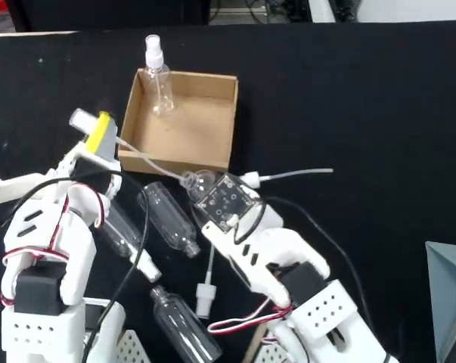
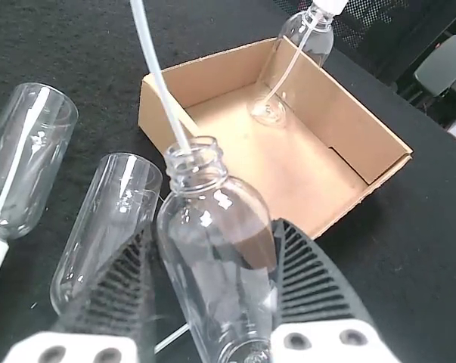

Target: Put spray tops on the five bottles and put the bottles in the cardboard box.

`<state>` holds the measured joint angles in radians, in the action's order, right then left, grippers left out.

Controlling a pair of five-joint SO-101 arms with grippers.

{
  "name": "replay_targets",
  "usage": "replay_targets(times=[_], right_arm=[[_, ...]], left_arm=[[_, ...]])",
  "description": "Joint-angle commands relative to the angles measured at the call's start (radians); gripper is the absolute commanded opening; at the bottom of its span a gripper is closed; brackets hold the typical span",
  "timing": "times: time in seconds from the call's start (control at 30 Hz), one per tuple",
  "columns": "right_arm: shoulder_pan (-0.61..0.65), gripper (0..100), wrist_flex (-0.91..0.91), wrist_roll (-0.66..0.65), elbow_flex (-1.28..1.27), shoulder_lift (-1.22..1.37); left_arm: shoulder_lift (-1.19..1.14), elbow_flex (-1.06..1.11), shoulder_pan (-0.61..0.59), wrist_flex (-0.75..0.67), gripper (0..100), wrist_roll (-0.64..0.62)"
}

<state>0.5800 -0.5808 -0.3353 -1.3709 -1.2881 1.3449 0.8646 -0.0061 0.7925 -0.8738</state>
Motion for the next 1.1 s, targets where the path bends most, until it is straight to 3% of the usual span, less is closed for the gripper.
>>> replay_targets(times=[0.0, 0.57, 0.77, 1.07], right_arm=[[0.02, 6.4, 0.028, -0.009, 0.008, -0.031], [0.02, 6.4, 0.028, -0.002, 0.007, -0.031], [0.02, 6.4, 0.028, 0.0, 0.007, -0.031], [0.02, 6.4, 0.028, 0.002, 0.007, -0.031]], left_arm=[[0.015, -0.013, 0.013, -0.023, 3, -0.008], [0.014, 0.022, 0.015, -0.025, 3, -0.008], [0.014, 0.102, 0.091, -0.112, 3, -0.002], [0.014, 0.14, 0.094, -0.153, 3, -0.002]])
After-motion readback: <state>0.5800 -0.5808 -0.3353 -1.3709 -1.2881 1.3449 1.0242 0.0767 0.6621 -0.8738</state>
